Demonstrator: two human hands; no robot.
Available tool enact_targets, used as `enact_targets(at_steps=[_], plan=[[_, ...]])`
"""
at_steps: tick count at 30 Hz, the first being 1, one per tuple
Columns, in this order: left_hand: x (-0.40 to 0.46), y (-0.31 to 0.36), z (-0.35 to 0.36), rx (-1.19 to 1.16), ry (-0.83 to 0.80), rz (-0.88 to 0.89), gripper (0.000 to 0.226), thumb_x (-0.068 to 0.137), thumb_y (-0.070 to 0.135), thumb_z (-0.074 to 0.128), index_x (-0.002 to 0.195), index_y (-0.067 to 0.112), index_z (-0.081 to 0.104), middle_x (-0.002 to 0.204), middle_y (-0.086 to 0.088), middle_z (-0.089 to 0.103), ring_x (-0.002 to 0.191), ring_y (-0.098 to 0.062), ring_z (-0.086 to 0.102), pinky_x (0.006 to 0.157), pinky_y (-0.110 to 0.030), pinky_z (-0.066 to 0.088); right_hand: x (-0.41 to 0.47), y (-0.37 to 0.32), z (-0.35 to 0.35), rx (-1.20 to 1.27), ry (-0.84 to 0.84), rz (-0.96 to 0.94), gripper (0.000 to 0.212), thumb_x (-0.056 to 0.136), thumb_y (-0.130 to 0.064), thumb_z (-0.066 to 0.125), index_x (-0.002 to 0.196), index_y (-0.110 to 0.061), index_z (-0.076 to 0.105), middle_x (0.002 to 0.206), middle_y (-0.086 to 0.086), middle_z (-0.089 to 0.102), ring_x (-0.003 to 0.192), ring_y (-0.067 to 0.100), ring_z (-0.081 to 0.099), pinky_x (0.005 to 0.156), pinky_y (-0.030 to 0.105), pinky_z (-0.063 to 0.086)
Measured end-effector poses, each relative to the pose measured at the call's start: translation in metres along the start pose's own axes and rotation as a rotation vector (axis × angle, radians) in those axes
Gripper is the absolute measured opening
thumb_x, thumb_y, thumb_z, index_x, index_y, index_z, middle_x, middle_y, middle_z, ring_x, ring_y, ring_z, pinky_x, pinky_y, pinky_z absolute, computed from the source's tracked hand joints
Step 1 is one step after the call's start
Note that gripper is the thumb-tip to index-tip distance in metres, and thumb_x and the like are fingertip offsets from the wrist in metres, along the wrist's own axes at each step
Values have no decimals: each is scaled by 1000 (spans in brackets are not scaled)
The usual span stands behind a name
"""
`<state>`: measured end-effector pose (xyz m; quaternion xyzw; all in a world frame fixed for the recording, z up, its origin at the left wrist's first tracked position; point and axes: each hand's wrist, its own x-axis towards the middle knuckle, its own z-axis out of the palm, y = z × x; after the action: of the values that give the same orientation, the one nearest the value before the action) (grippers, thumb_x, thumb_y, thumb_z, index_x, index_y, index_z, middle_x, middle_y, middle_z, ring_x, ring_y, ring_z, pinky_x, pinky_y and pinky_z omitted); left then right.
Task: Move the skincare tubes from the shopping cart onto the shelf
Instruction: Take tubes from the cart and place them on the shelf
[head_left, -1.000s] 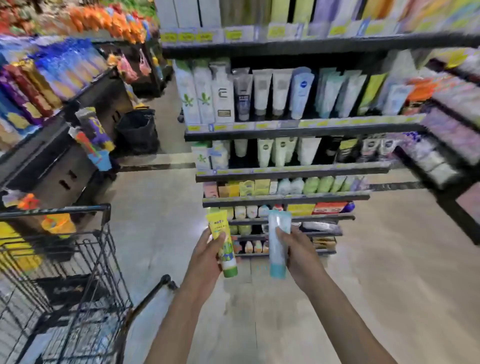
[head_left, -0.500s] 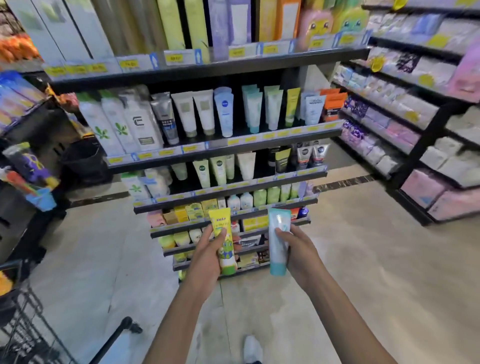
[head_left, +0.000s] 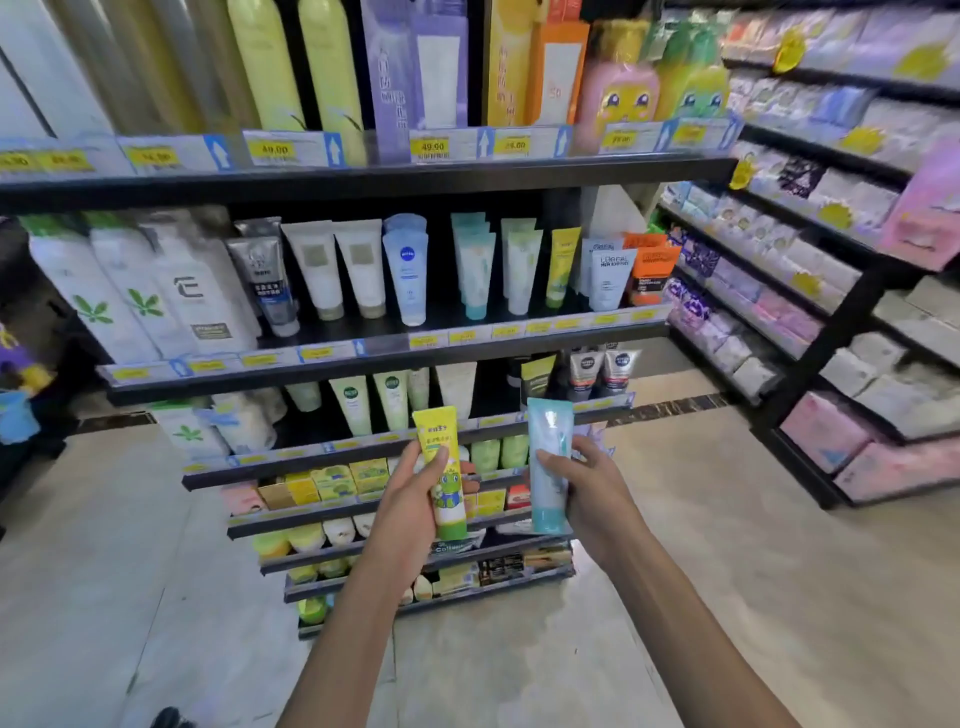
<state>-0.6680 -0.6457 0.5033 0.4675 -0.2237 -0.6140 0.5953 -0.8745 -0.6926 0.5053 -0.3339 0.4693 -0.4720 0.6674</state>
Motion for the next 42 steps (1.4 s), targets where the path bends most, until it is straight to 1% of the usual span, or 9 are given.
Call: enact_targets(at_steps=[7, 10, 13, 15, 22, 27, 32, 37, 42], plan=[[42, 9, 13, 15, 56, 19, 48, 100, 20, 62, 145, 15, 46, 110, -24, 73, 85, -34, 70, 66, -40, 59, 59, -44, 24, -75, -53, -83, 33, 88, -14, 80, 118, -15, 68, 110, 11, 76, 93, 26, 74, 83, 46, 60], [50, 16, 19, 4, 74, 49, 33, 101, 19, 61, 134, 19, 54, 109, -22, 74, 82, -29, 71, 70, -42, 61, 88, -69, 44, -149, -92, -139, 29, 89, -16, 80, 115, -17, 67, 109, 8, 77, 96, 23, 74, 83, 41, 60], [62, 23, 24, -13, 133, 68, 40, 99, 21, 64, 137, 22, 52, 109, -22, 74, 85, -31, 71, 74, -47, 61, 116, -94, 65, -179, -152, -230, 30, 91, -17, 78, 118, -18, 65, 111, 2, 77, 104, 21, 73, 89, 40, 59], [70, 26, 28, -14, 170, 77, 48, 98, 22, 65, 143, 17, 47, 108, -22, 74, 86, -31, 71, 75, -47, 59, 132, -109, 77, -217, -154, -296, 29, 92, -19, 78, 117, -21, 64, 112, 0, 76, 104, 17, 72, 87, 38, 60], [84, 34, 40, -52, 214, 161, 35, 101, 19, 60, 135, 14, 55, 102, -21, 74, 77, -27, 71, 66, -40, 59, 185, -144, 107, -389, -144, -480, 32, 90, -20, 79, 118, -18, 64, 103, -9, 71, 80, -8, 67, 67, 15, 53], [89, 37, 44, -40, 235, 227, 26, 103, 20, 57, 127, 13, 59, 100, -20, 74, 74, -27, 70, 69, -41, 58, 212, -154, 117, -437, -143, -551, 34, 90, -18, 79, 119, -16, 63, 106, -9, 71, 84, -7, 68, 68, 11, 53], [93, 37, 46, -28, 262, 230, 24, 103, 20, 56, 126, 14, 60, 99, -18, 74, 75, -28, 70, 70, -41, 59, 230, -142, 114, -533, -148, -566, 35, 89, -18, 79, 120, -13, 63, 115, -1, 73, 97, 4, 69, 79, 20, 57], [98, 36, 48, -17, 275, 218, 25, 104, 20, 55, 128, 15, 60, 99, -18, 75, 78, -27, 70, 73, -43, 59, 232, -124, 105, -614, -156, -534, 32, 91, -16, 78, 118, -16, 61, 113, -3, 71, 94, -2, 64, 68, 5, 50], [99, 35, 48, -23, 285, 183, 26, 103, 20, 56, 129, 15, 60, 100, -18, 75, 79, -26, 72, 69, -40, 60, 233, -114, 104, -647, -161, -547, 30, 91, -18, 77, 114, -26, 59, 114, -7, 70, 101, 4, 67, 77, 11, 54]])
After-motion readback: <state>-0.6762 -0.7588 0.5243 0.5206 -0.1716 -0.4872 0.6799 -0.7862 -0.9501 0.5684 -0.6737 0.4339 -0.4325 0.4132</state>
